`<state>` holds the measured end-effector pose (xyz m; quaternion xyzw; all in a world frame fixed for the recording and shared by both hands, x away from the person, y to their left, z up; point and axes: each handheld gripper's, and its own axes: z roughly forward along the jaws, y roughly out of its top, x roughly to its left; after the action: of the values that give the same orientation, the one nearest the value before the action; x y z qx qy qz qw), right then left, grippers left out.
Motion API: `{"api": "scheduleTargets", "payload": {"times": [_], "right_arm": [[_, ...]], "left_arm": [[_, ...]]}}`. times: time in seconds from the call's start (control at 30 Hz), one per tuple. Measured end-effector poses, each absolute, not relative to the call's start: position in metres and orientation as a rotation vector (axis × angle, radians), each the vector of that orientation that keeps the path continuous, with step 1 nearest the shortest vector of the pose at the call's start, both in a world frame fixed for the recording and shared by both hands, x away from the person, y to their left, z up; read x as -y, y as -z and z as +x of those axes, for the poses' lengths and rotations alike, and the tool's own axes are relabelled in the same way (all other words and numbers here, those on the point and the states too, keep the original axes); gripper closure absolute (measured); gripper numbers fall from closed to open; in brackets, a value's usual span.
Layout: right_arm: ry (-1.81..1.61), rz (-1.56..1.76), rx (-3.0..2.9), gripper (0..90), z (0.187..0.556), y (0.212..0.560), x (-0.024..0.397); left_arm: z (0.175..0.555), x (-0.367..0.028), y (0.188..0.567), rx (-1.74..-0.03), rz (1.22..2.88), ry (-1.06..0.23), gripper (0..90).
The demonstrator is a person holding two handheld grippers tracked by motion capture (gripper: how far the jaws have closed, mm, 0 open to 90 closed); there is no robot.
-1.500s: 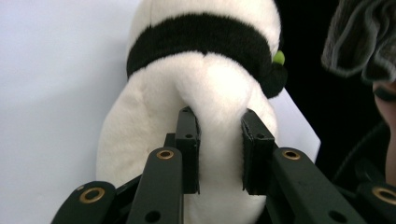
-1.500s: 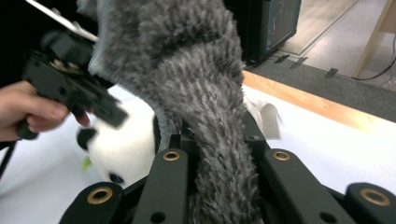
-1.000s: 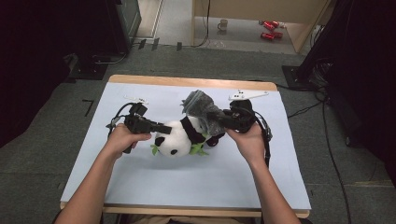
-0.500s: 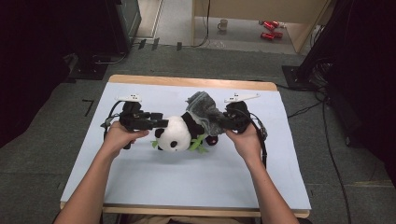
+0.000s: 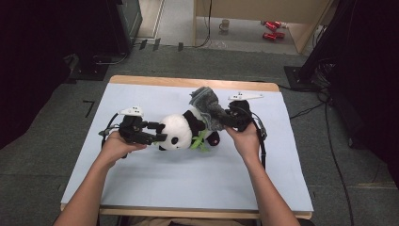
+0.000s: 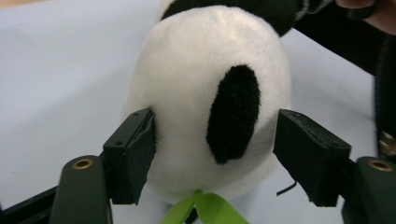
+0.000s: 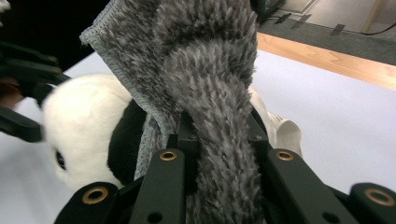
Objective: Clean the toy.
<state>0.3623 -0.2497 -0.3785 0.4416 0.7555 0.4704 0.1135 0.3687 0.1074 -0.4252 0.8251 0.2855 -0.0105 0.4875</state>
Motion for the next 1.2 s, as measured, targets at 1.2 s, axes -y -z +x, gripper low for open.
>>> {"api": "scheduleTargets", "payload": {"times": [1.2], "right_arm": [[-1.104, 1.643, -2.143, 75.9, 0.364, 0.444, 0.343]], "left_arm": [[0.425, -0.130, 0.450, -0.959, 1.793, -0.056, 56.3]]}}
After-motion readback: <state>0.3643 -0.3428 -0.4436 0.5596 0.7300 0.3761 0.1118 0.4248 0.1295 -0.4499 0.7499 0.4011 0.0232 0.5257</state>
